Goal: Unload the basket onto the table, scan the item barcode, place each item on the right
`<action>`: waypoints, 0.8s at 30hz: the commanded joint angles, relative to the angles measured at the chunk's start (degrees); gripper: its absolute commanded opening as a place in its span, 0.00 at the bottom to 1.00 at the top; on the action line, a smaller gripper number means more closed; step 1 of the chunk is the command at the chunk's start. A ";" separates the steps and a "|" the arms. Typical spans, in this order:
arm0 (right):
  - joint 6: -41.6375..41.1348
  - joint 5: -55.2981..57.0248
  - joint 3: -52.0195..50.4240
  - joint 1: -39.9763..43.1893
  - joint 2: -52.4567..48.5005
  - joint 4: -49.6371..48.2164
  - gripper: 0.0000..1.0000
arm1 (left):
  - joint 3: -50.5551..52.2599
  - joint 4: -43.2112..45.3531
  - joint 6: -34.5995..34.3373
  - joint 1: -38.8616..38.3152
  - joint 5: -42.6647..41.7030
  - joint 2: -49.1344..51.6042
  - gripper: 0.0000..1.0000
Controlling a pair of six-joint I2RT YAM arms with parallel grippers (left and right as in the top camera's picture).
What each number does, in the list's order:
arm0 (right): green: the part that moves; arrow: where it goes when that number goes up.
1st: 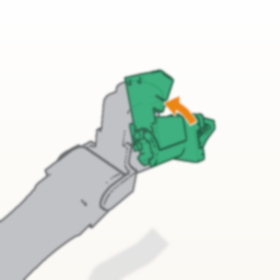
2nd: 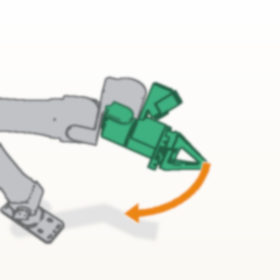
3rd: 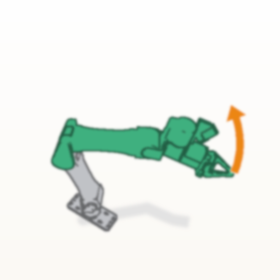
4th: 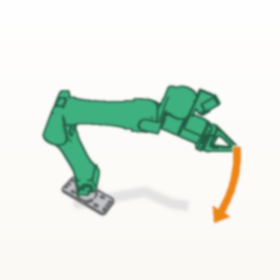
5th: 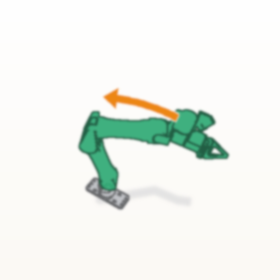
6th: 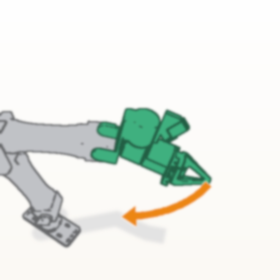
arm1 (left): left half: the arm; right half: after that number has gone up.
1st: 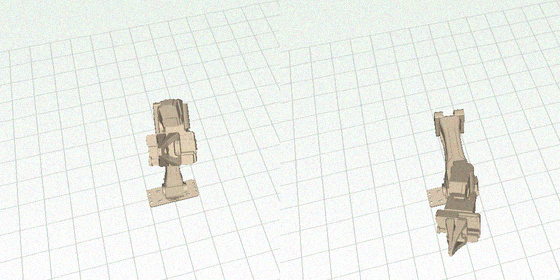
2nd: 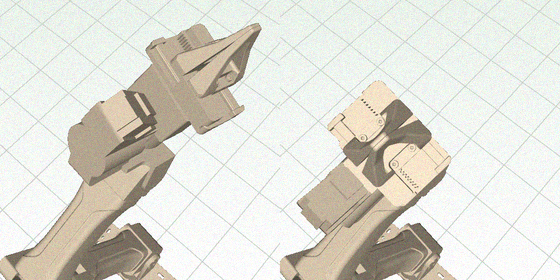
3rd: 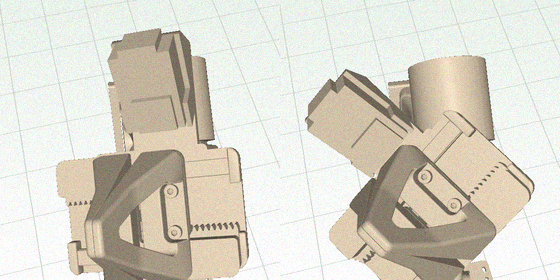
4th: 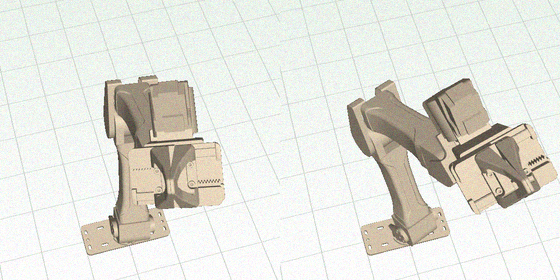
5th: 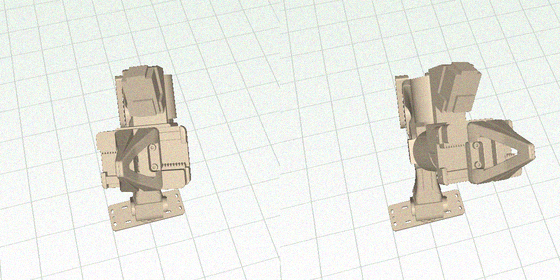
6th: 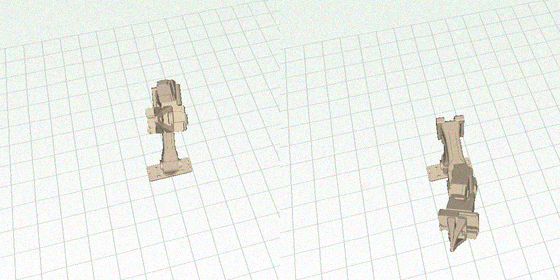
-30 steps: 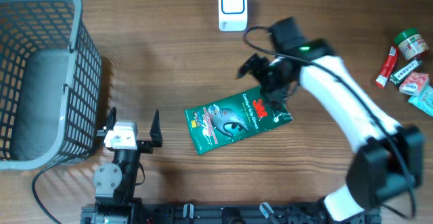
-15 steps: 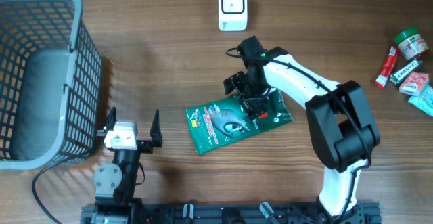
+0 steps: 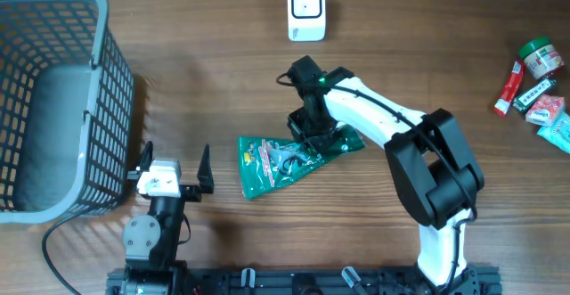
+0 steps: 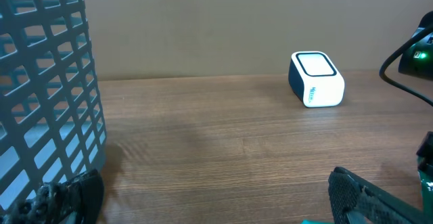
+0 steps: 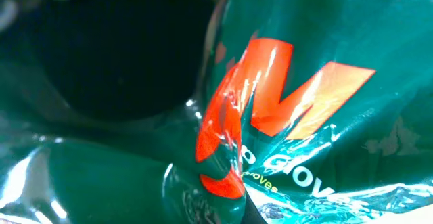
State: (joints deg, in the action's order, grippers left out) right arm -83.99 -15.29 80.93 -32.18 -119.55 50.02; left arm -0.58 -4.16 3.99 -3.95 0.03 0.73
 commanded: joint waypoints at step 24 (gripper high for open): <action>70.90 -17.73 -2.80 6.01 38.03 -7.80 0.04 | 0.26 -0.13 -0.33 0.22 -0.87 -0.46 1.00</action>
State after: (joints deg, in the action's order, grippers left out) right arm -24.23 -26.63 78.22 -26.04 -83.64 41.50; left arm -0.58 -4.16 3.99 -3.97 0.03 0.73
